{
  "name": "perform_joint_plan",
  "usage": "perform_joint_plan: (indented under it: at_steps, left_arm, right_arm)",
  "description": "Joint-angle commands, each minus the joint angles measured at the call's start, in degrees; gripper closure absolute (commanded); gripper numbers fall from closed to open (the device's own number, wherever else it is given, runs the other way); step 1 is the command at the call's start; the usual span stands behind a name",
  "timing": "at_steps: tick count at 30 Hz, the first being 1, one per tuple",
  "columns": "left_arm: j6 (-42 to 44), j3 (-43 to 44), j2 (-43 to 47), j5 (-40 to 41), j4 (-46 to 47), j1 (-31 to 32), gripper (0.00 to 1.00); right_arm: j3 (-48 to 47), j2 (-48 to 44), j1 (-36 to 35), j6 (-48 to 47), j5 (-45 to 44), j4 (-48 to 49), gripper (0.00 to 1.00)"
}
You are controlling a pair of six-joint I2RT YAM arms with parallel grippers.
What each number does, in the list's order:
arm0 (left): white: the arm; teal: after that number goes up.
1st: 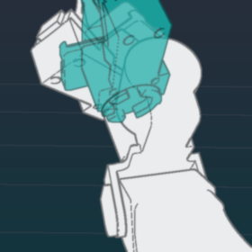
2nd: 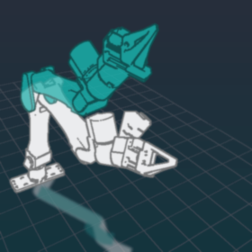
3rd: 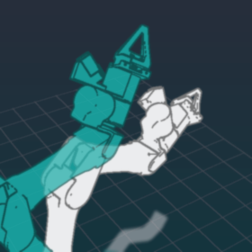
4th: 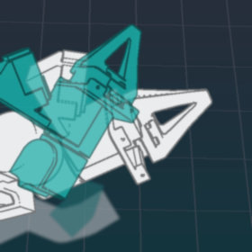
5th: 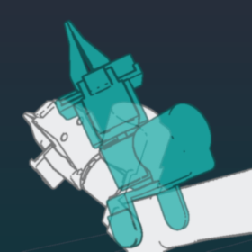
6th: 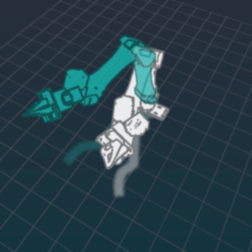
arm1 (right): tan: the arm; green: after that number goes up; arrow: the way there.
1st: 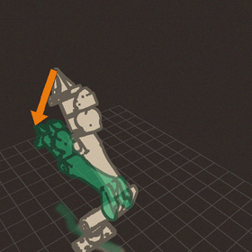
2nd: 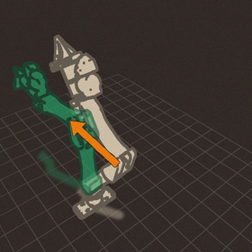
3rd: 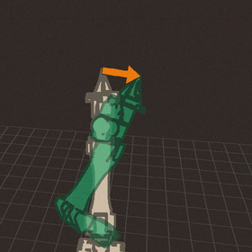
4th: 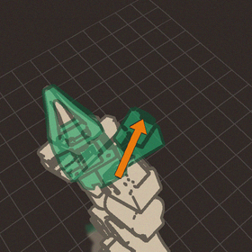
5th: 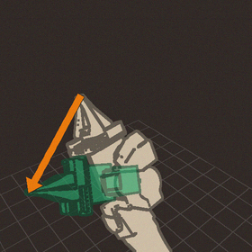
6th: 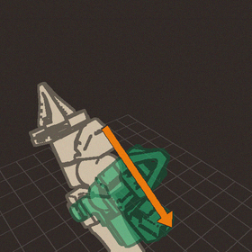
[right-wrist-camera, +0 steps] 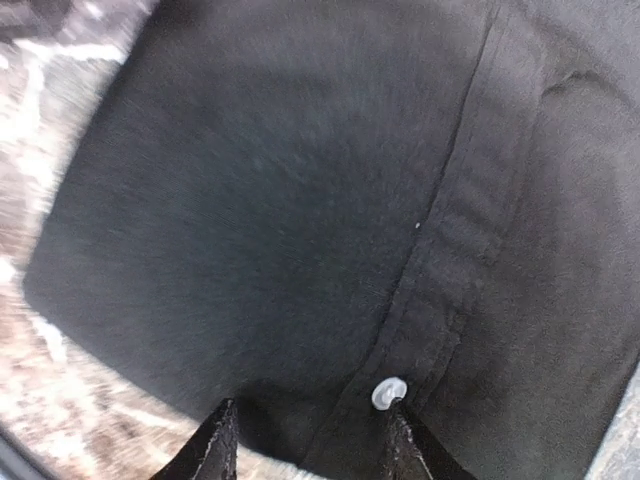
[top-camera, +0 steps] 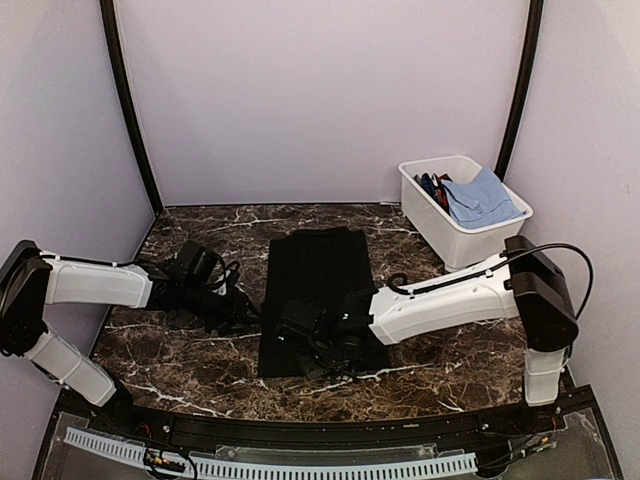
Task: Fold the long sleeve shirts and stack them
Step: Smooth out the 2/3-rectangle-folded shirt at the center of the board.
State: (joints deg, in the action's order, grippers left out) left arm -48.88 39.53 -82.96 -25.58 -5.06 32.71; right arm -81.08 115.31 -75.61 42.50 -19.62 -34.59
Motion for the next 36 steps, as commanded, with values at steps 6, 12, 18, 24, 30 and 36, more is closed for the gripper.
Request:
perform_joint_plan:
  at_steps: [6, 12, 18, 24, 30, 36]
  left_arm:
    - [1.8, 2.2, 1.6, 4.8, -2.5, 1.9, 0.59]
    - [4.1, 8.5, -3.6, 6.4, -1.2, 1.9, 0.64]
    - [5.8, 14.0, -9.4, 7.8, -2.7, 2.0, 0.71]
    - [6.4, 13.4, -8.9, 14.3, -6.9, 1.9, 0.71]
    - [6.3, 11.2, -9.0, 16.2, -6.4, 1.5, 0.66]
    - [6.9, 11.6, -11.6, 14.8, -4.2, 0.9, 0.62]
  right_arm:
    - [7.5, -13.6, 8.8, -0.6, 0.9, 7.7, 0.53]
    - [10.4, -15.0, 15.7, -3.1, 5.5, 14.5, 0.57]
    - [11.7, -14.0, 20.2, -4.2, 3.9, 14.2, 0.60]
    - [15.9, -13.9, 25.6, -6.5, 7.9, 18.3, 0.61]
    - [15.2, -10.3, 27.8, -8.7, 9.9, 19.9, 0.64]
    - [14.4, -7.6, 29.4, -9.1, 10.3, 20.5, 0.66]
